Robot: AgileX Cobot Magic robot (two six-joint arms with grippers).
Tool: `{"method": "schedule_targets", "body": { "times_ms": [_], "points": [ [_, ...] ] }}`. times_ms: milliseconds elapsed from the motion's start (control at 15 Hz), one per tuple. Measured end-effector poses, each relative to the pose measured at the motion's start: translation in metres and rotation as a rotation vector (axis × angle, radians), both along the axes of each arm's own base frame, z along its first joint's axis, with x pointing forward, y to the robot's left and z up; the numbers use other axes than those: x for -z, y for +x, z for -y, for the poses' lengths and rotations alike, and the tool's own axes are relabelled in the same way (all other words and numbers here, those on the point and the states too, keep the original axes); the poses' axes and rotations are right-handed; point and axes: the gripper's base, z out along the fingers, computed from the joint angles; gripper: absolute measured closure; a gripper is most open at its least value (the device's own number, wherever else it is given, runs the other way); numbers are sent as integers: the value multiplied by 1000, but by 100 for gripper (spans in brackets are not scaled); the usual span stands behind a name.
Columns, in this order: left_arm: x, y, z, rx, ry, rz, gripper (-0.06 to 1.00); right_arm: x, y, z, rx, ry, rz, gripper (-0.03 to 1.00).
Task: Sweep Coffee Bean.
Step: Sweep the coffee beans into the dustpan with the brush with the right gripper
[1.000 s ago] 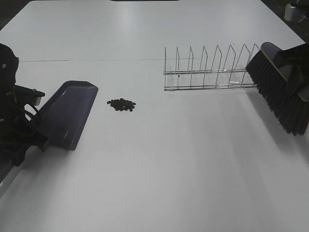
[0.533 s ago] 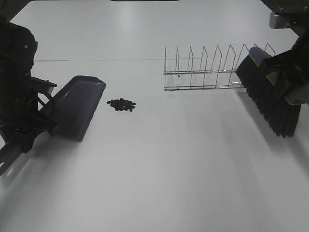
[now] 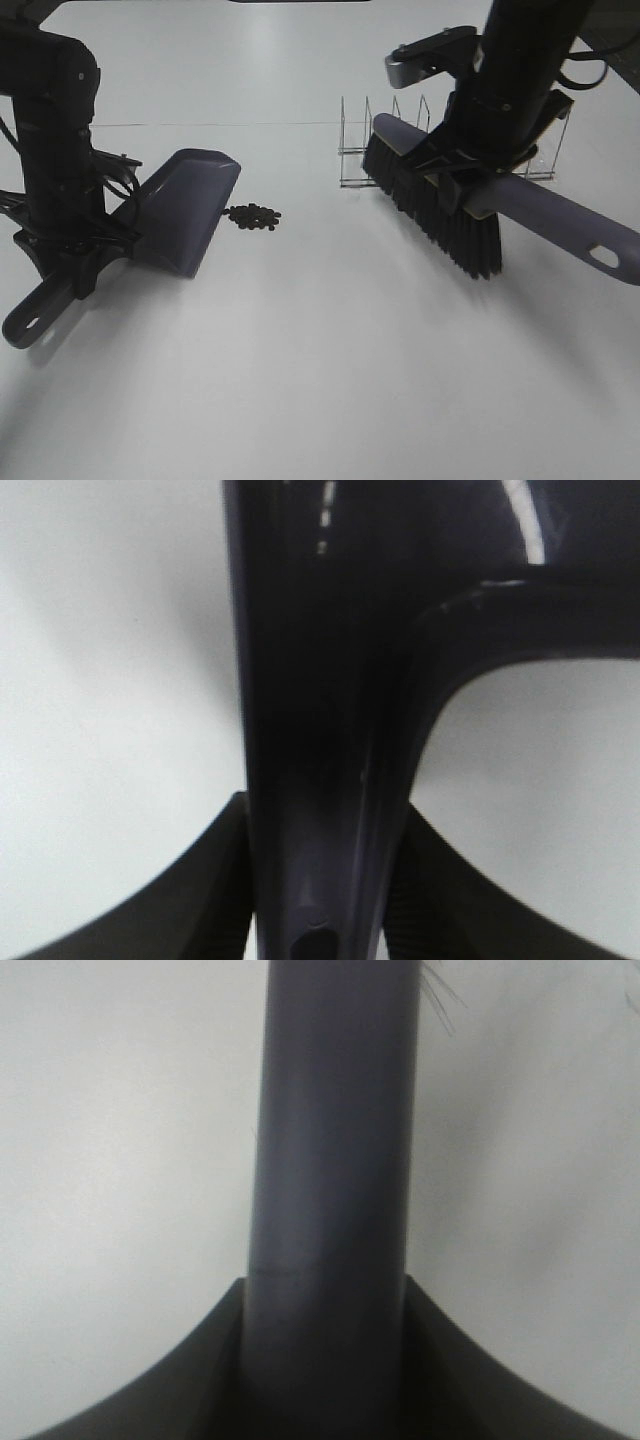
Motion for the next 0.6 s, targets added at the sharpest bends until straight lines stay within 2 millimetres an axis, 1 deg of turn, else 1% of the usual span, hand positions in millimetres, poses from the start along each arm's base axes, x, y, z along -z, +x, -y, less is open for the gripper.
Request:
{"method": "schedule_targets", "body": {
  "times_ms": [133, 267, 400, 600],
  "points": [
    [5, 0, 1, 15, -12, -17, 62, 2, 9, -28, -68, -36, -4, 66],
    [13, 0, 1, 18, -8, -35, 62, 4, 21, -51, -103, -68, -4, 66],
    [16, 0, 1, 20, -3, -43, 62, 10, 34, -65, -103, -93, -20, 66],
    [15, 0, -1, 9, 22, -32, 62, 13, 50, -75, -92, -98, -23, 66]
  ]
}}
